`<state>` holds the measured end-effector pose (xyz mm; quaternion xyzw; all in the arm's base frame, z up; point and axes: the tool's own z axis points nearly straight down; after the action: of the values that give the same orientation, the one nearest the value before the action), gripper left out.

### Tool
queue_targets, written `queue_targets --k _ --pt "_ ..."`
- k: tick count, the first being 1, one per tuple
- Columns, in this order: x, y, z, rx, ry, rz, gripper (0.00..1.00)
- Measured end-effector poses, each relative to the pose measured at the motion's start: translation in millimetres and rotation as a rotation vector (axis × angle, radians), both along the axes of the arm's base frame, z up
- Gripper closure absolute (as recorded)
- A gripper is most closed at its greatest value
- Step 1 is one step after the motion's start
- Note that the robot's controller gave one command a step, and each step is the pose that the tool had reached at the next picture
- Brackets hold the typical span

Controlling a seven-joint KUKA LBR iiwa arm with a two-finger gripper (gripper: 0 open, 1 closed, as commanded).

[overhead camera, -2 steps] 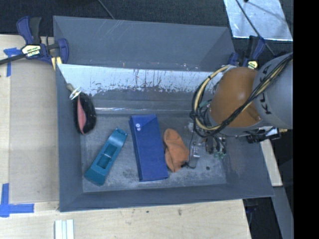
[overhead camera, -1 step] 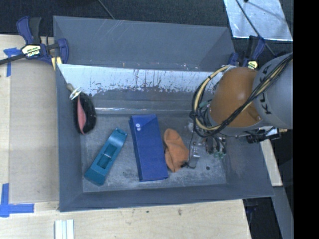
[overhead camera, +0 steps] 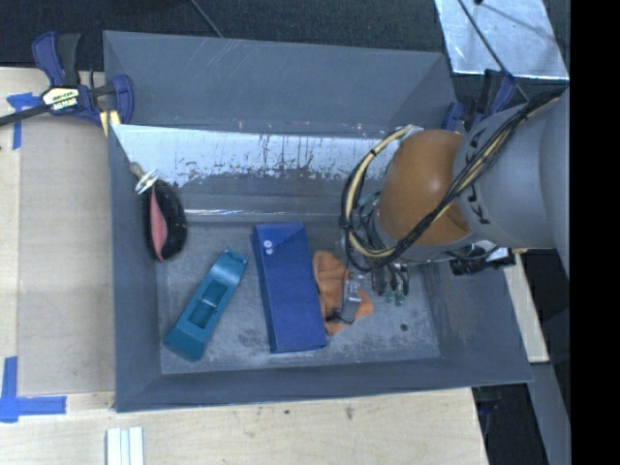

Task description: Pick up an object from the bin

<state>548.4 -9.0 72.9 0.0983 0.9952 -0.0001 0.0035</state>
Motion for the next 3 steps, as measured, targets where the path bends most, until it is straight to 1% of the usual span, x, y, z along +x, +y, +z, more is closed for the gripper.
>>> queue_targets --k 1,2,3 --pt "0.8 17.2 -1.3 0.000 0.000 0.079 1.00" --pt "0.2 17.2 -2.5 0.000 0.002 0.079 0.00" --pt "0.6 17.2 -1.5 -0.001 0.001 0.080 1.00"
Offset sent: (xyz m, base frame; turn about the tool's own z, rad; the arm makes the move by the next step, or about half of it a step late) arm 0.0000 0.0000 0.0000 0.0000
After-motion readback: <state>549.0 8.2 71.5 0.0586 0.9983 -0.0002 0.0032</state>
